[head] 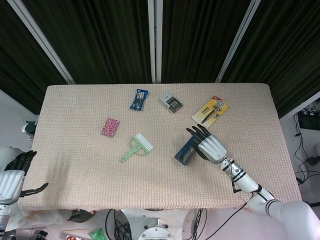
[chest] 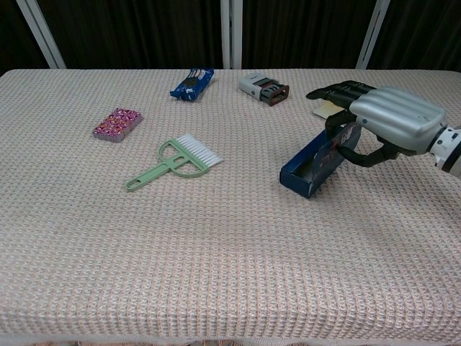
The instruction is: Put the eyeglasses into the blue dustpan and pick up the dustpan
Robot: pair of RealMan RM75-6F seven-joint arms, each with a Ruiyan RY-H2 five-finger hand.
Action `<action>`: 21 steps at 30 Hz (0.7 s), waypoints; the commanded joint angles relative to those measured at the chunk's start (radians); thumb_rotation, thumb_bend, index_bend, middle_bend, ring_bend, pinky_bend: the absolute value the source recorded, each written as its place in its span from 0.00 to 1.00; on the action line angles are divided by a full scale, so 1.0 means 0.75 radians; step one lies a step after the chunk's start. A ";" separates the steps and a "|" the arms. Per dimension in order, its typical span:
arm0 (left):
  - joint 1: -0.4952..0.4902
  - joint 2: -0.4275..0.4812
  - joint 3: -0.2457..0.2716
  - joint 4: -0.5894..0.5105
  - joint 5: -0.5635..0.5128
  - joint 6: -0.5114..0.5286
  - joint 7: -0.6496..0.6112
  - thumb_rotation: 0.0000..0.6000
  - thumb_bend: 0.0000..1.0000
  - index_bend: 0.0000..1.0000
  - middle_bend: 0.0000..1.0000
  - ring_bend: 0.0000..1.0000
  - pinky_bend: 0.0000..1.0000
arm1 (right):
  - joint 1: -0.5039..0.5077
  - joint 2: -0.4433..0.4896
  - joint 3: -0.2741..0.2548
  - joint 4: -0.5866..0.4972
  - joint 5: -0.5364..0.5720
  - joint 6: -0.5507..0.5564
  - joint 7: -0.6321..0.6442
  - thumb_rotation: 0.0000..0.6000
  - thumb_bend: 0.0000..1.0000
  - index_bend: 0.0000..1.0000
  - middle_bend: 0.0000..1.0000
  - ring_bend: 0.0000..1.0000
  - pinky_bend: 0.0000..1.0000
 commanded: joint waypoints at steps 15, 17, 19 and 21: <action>0.006 0.005 0.001 0.019 -0.005 0.006 -0.023 0.63 0.11 0.06 0.06 0.09 0.23 | 0.043 -0.199 0.046 0.304 0.019 0.050 0.110 1.00 0.20 0.00 0.00 0.00 0.00; 0.007 0.006 0.001 0.019 -0.004 0.008 -0.022 0.64 0.11 0.06 0.06 0.09 0.23 | 0.048 -0.208 0.050 0.317 0.021 0.060 0.125 1.00 0.20 0.00 0.00 0.00 0.00; 0.008 0.006 0.001 0.018 -0.005 0.009 -0.021 0.64 0.11 0.06 0.06 0.09 0.23 | 0.052 -0.213 0.053 0.325 0.024 0.064 0.133 1.00 0.18 0.00 0.00 0.00 0.00; 0.009 0.006 0.001 0.017 -0.005 0.010 -0.021 0.64 0.11 0.06 0.06 0.09 0.23 | 0.052 -0.216 0.057 0.329 0.029 0.073 0.133 1.00 0.18 0.00 0.00 0.00 0.00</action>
